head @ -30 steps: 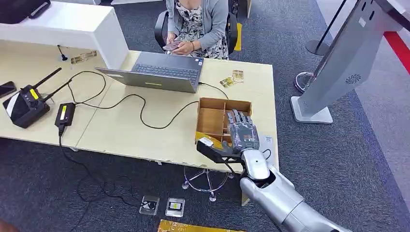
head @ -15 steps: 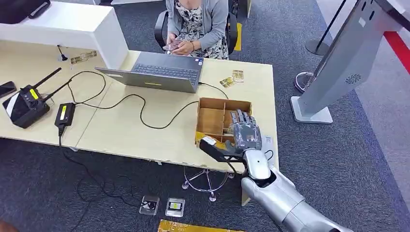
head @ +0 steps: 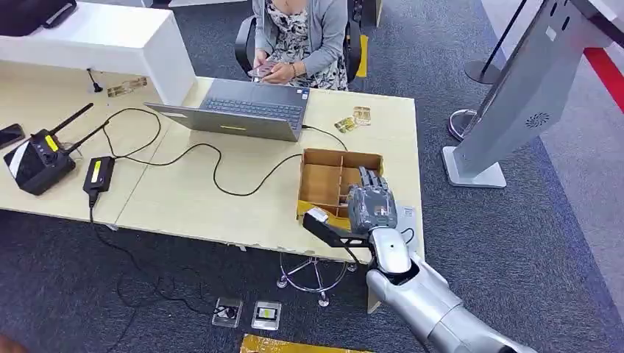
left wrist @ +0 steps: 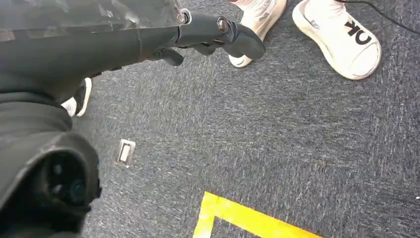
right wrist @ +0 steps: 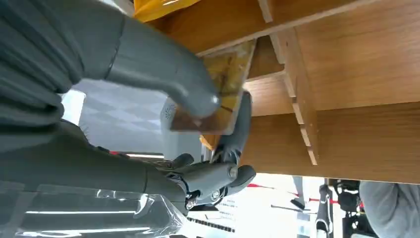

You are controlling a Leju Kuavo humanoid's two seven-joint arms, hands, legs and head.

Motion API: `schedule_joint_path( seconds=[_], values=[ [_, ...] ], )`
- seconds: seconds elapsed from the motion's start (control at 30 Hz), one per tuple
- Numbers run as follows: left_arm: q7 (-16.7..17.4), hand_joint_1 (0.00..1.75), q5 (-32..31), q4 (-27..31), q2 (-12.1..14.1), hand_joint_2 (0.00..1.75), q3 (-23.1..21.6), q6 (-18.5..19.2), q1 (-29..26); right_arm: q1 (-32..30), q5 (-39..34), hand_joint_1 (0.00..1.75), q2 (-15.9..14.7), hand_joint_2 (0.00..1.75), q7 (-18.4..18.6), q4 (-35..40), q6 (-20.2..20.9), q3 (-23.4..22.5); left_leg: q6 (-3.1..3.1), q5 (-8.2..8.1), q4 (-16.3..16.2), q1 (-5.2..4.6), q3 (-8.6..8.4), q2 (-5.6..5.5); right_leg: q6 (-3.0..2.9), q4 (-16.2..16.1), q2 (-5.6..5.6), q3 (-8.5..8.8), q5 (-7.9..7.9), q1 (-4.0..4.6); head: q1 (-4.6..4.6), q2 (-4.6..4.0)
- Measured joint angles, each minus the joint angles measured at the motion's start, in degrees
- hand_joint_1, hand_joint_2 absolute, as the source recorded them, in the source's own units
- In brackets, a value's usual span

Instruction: Pass the card to the sensor for recognition and then transmit it.

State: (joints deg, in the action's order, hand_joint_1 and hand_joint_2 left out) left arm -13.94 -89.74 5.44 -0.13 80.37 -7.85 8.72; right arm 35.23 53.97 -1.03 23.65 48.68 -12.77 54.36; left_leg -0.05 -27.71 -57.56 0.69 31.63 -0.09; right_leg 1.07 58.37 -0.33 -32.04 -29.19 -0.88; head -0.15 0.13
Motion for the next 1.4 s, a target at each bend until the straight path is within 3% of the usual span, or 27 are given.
schedule_joint_path(
  seconds=[0.67, 0.93, 1.2, 1.4],
  values=[
    [0.59, 0.0, -0.04, 0.0, -0.04, 0.0, 0.04, -0.74, -0.01, -1.54, -0.68, 1.75, 0.0, 1.75, -0.87, -0.39, -1.35, 0.0, 0.0, 0.0, 0.0, 0.0, -0.09, 0.0, 0.0, 0.0, 0.01, 0.06, 0.0, 0.0, 0.0, 0.0],
    [0.06, 0.0, -0.04, 0.0, 0.02, 0.0, 0.0, -0.61, -0.02, -1.57, 0.59, 1.75, -0.09, 1.75, -0.48, -0.07, -4.87, 0.0, 0.0, 0.0, 0.0, 0.0, -0.06, 0.0, 0.0, 0.0, 0.0, 0.05, 0.0, 0.0, 0.0, 0.0],
    [-0.77, 0.0, -0.04, 0.02, 0.0, 0.0, -0.02, -0.5, -0.06, 0.27, 7.74, 1.75, -1.29, 1.75, 2.03, 5.9, -8.28, -1.22, 0.0, 0.0, -0.01, 0.0, -0.06, 0.01, 0.0, 0.0, 0.01, 0.04, 0.0, 0.0, 0.0, 0.0],
    [-0.77, 0.0, 0.52, 0.02, -0.02, 0.0, -0.02, -0.28, -0.06, 0.78, 8.46, 1.75, -2.4, 1.75, 2.03, 11.2, -9.13, -2.58, 0.0, 0.0, -0.01, 0.0, -0.06, 0.01, 0.0, 0.0, 0.01, 0.04, 0.0, 0.0, 0.0, 0.0]
  ],
)
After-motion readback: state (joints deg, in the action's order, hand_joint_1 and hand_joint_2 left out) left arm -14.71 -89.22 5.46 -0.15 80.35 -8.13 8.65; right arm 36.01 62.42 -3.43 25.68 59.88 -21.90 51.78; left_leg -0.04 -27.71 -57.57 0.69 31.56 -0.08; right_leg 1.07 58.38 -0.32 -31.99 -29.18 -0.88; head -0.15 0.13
